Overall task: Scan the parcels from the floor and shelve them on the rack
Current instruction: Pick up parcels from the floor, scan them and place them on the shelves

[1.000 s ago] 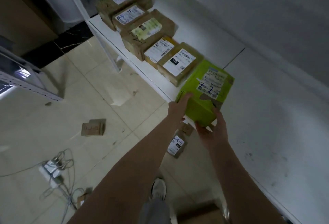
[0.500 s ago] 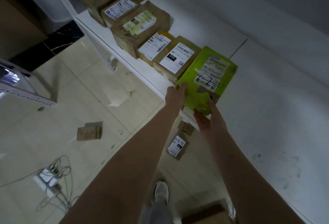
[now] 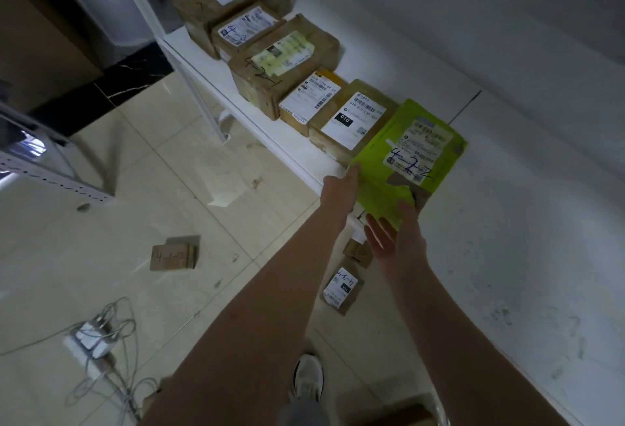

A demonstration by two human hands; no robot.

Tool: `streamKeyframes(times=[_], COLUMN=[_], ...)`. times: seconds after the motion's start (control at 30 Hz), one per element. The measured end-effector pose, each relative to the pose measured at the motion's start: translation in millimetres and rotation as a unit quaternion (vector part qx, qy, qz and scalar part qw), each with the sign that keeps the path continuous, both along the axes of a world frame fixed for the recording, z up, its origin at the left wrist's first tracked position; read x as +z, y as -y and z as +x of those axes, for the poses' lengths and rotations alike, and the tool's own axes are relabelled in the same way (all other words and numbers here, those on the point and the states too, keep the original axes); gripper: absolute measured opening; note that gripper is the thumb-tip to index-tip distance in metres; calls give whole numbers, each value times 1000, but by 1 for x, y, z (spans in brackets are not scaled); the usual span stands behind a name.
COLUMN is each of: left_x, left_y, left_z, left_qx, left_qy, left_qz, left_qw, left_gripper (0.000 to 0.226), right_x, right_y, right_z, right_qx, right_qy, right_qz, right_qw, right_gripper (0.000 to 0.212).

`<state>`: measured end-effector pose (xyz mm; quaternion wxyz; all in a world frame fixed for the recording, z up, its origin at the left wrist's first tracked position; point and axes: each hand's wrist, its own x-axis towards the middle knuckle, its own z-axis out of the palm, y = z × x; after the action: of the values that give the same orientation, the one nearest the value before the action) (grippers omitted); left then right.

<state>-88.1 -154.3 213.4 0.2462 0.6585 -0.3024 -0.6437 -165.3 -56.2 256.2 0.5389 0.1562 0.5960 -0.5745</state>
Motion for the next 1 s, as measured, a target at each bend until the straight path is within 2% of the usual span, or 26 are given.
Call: streamKeyframes(times=[0.1,0.23,0.4,0.57,0.77,0.9,1.0], left_x=[-8,-26,-52,-72,-91,-121,-153], left_y=[-6,-14,-32,-55,-80,-95,-107], left_z=[29,88,182,270,363,416,446], left_qx=[19,54,115,145,128,106,99], left_qy=[19,49,102,154,228,265,269], left_qz=[1,33,64,80,61,90,110], left_qw=[1000,997,986,974,963,954,952], left_gripper=[78,77,76,75,56,58,63], right_x=[-2,-9,-27,-53,-98,-155,-203], right_y=[0,6,9,6,13,11,8], right_z=[19,53,110,183,267,321,357], right_qx=[7,63,171,270,395,456,541], right_qy=[-11,-22,-9,-4,-48,-114,-201], right_qz=[28,53,67,85,85,71,61], right_qw=[1000,996,983,959,914,880,815], right_gripper=[26,13,4,7,14,39,51])
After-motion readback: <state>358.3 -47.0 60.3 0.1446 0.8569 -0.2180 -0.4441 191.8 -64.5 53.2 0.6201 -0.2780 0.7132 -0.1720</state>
